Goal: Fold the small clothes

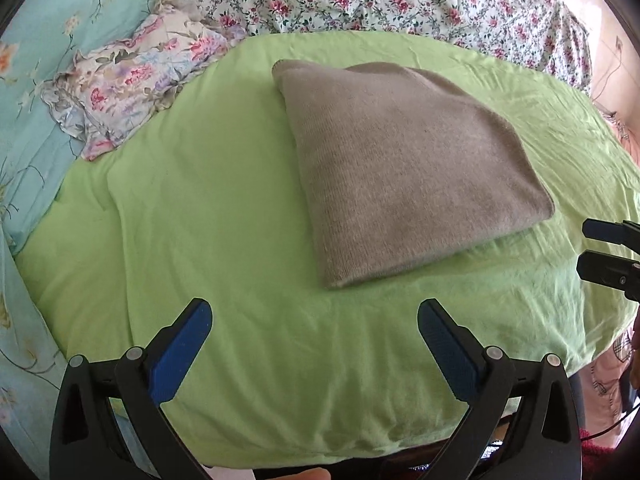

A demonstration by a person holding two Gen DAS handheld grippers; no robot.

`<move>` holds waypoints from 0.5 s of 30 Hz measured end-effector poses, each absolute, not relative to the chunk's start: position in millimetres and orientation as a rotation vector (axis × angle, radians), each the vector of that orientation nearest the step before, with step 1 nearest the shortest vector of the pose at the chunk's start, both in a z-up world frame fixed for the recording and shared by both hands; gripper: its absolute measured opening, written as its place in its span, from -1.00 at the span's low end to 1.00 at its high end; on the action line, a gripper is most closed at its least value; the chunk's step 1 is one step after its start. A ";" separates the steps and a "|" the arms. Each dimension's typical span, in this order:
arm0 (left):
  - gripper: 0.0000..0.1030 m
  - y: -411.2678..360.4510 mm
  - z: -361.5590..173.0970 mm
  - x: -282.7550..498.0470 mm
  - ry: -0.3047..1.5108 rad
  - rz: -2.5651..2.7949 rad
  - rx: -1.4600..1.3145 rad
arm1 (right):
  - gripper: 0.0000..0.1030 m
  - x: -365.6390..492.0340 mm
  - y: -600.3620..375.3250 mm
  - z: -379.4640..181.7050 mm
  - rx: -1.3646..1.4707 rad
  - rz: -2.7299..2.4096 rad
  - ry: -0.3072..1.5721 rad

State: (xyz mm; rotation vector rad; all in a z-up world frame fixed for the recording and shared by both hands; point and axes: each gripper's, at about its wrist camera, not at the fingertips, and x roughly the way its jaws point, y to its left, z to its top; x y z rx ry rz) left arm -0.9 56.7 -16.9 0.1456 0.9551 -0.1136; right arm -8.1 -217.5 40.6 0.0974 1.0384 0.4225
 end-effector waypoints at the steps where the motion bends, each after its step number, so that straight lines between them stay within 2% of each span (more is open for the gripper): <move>1: 0.99 56.8 -14.3 1.9 0.951 -0.112 0.146 | 1.00 -6.0 -216.8 41.0 0.094 0.425 1.037; 15: 0.99 46.3 13.7 20.3 0.880 -0.091 0.164 | 1.00 23.6 -201.7 54.7 0.022 0.462 1.015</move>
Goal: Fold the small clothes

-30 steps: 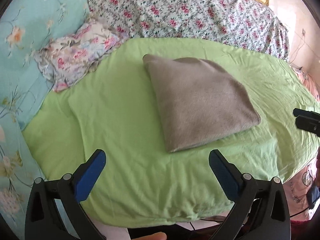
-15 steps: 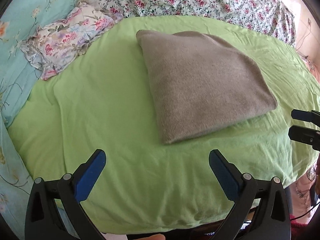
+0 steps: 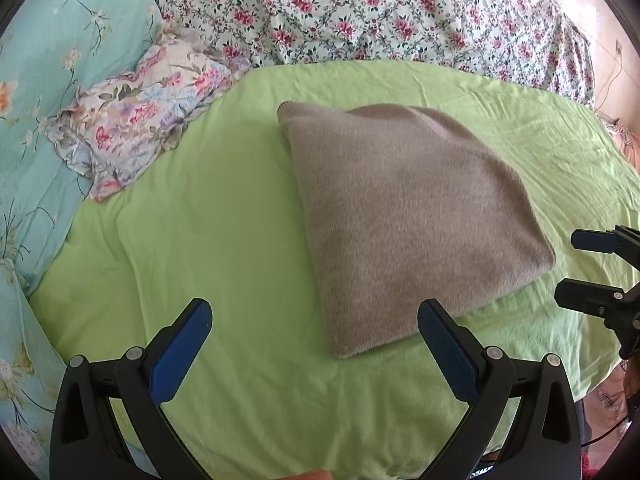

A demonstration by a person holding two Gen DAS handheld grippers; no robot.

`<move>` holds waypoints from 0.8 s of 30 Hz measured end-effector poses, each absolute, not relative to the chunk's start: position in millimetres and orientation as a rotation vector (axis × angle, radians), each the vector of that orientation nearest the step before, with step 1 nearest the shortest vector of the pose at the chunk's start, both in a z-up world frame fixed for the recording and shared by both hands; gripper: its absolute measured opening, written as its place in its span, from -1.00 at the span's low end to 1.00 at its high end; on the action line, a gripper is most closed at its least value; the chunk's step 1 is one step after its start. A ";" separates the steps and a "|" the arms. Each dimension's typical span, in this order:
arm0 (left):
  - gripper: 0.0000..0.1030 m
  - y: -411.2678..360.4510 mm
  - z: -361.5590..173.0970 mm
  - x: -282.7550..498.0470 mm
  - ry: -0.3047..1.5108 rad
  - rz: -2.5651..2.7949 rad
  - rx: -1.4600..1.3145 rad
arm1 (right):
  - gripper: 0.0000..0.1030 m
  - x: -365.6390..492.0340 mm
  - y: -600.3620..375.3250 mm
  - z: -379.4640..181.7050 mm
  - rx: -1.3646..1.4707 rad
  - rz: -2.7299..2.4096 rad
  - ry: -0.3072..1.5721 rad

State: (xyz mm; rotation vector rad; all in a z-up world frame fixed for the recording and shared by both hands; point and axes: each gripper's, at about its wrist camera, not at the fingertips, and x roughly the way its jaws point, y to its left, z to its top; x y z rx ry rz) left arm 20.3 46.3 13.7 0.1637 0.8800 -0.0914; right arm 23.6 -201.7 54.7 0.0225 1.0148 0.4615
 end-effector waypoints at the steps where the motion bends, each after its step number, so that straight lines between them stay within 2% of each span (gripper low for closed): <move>1: 0.99 46.3 14.9 21.9 0.877 -0.094 0.164 | 1.00 25.2 -201.3 54.9 0.023 0.461 1.015; 9: 0.99 44.8 16.2 32.9 0.876 -0.073 0.169 | 1.00 40.6 -202.5 57.8 0.040 0.465 1.016; 24: 0.99 57.7 19.8 71.6 0.868 -0.072 0.069 | 1.00 111.0 -222.3 53.3 0.296 0.428 0.993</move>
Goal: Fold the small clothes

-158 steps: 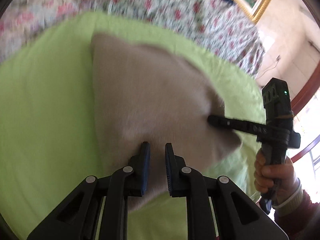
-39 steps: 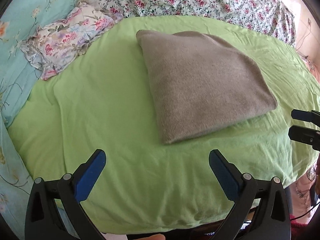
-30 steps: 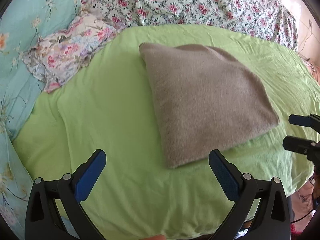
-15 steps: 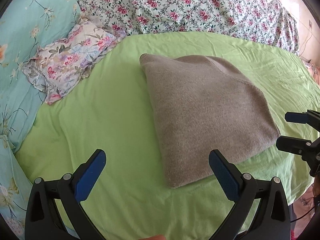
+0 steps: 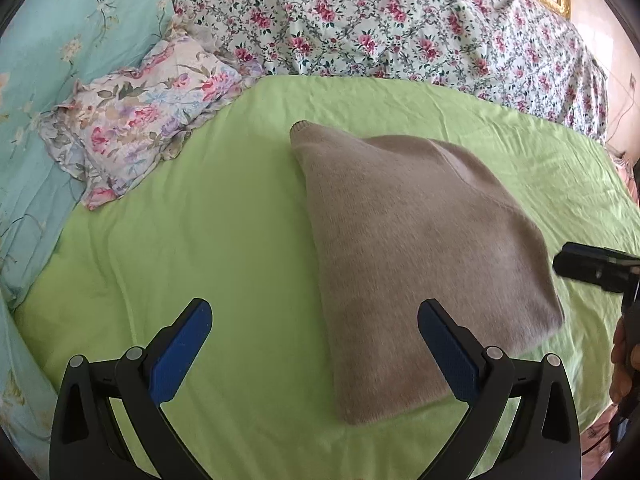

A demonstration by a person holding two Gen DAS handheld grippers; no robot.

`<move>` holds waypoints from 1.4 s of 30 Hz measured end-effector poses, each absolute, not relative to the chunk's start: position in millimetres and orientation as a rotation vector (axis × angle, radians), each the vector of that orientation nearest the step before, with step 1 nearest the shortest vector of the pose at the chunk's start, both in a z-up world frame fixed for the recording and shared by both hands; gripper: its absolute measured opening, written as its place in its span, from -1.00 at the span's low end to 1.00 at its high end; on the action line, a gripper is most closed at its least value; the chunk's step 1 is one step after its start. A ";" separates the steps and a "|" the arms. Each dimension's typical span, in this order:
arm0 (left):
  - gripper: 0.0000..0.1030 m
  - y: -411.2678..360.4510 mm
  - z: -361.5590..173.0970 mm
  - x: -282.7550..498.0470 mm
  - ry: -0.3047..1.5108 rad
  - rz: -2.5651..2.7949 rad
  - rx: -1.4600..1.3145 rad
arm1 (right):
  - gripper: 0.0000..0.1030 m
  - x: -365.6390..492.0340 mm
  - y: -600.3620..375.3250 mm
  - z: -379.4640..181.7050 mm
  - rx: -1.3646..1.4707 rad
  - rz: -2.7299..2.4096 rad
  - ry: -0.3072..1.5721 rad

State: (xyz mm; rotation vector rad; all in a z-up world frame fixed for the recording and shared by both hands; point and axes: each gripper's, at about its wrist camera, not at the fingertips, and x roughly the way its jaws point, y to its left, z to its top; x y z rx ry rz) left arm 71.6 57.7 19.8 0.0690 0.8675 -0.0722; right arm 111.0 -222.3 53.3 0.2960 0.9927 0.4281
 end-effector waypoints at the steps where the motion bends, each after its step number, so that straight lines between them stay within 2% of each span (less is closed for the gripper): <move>1: 0.99 59.6 18.4 79.9 0.874 -0.068 0.058 | 1.00 122.7 -225.1 51.4 0.314 0.419 0.991; 5: 0.99 66.4 15.2 105.3 0.886 -0.072 0.003 | 0.99 174.3 -235.9 37.5 0.372 0.377 0.979; 12: 0.99 79.1 1.7 174.6 0.910 -0.068 -0.068 | 0.56 248.5 -243.8 0.3 0.474 0.351 1.049; 14: 0.99 83.6 -4.9 194.9 0.941 -0.075 -0.115 | 0.09 257.0 -240.4 -7.5 0.477 0.363 1.068; 15: 0.99 84.5 -8.6 203.6 0.954 -0.078 -0.131 | -0.40 261.2 -236.6 -11.5 0.474 0.378 1.083; 16: 0.99 84.6 -13.6 214.3 0.971 -0.073 -0.143 | -0.65 261.9 -235.2 -10.9 0.462 0.377 1.083; 19: 0.98 79.2 -23.4 236.1 1.004 -0.063 -0.130 | -0.71 250.0 -239.3 11.5 0.420 0.383 0.981; 21: 0.81 73.8 -20.2 239.8 0.989 -0.056 -0.109 | -0.73 240.1 -243.4 23.9 0.407 0.377 0.925; 29: 0.81 46.9 -31.7 245.3 0.956 -0.004 0.044 | -0.75 247.1 -242.1 -12.6 0.342 0.294 0.992; 35: 0.81 45.0 -32.9 247.0 0.954 0.003 0.070 | -0.60 242.0 -248.6 1.7 0.367 0.289 1.004; 42: 0.70 48.0 -4.6 201.1 0.920 -0.010 0.073 | -0.52 181.0 -242.8 57.0 0.360 0.347 0.898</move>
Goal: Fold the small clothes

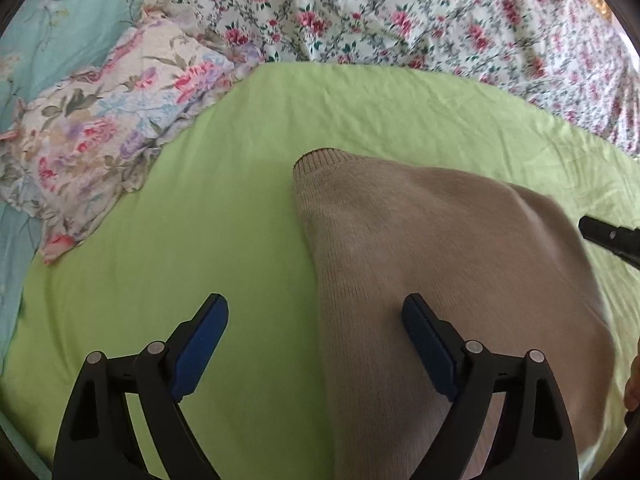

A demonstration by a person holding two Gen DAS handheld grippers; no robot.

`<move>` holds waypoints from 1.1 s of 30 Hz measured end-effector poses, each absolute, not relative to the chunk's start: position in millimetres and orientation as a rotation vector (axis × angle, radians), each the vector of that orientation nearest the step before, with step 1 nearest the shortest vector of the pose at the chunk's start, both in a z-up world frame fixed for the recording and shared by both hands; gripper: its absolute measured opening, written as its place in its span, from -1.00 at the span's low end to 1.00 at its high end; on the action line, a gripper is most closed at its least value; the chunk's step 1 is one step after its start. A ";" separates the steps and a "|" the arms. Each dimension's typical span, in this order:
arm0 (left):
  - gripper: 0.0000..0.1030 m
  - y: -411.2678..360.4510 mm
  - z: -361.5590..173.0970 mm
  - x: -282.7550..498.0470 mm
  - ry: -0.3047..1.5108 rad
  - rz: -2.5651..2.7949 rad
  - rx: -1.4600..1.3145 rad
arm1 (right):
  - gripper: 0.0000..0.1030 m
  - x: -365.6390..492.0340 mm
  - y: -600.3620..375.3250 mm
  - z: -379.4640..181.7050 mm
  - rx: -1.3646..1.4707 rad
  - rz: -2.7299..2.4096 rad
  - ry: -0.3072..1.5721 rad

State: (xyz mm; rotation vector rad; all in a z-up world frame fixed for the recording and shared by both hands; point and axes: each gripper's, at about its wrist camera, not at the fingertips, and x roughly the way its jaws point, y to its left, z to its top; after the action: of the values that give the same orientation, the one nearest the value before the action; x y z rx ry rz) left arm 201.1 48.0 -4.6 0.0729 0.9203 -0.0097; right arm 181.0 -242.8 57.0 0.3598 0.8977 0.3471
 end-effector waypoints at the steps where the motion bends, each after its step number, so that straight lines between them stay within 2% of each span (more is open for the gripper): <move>1: 0.70 48.0 -1.7 193.3 0.917 -0.009 0.075 | -0.51 170.4 -237.8 60.7 0.359 0.374 0.893; 6: 0.70 49.5 -1.5 152.3 0.908 -0.029 0.085 | -0.52 144.3 -208.6 33.2 0.254 0.396 0.998; 9: 0.71 46.4 -13.0 146.0 0.918 -0.026 0.104 | -0.60 150.0 -214.0 11.1 0.289 0.384 1.026; 14: 0.70 46.5 -7.3 144.0 0.926 -0.030 0.085 | -0.51 140.1 -213.3 36.9 0.270 0.376 1.003; 18: 0.72 52.9 2.8 128.2 0.929 -0.038 0.058 | -0.02 120.9 -214.4 53.7 0.264 0.383 0.978; 23: 0.75 54.4 10.3 95.3 0.924 -0.036 0.058 | 0.09 87.5 -208.6 65.5 0.236 0.404 0.968; 28: 0.79 52.6 10.7 58.8 0.926 -0.059 0.089 | 0.59 43.9 -198.3 70.7 0.141 0.420 0.951; 30: 0.82 54.1 8.8 46.3 0.932 -0.058 0.096 | 0.70 27.3 -195.6 70.0 0.100 0.428 0.949; 33: 0.84 57.2 5.2 26.2 0.932 -0.060 0.120 | 0.76 4.9 -195.3 64.8 0.057 0.444 0.963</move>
State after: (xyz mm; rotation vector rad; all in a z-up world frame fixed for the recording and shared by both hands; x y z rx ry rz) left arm 26.2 57.2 5.2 0.1196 0.9320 -0.0596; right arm 4.9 -195.3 64.8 0.0575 0.9626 0.4439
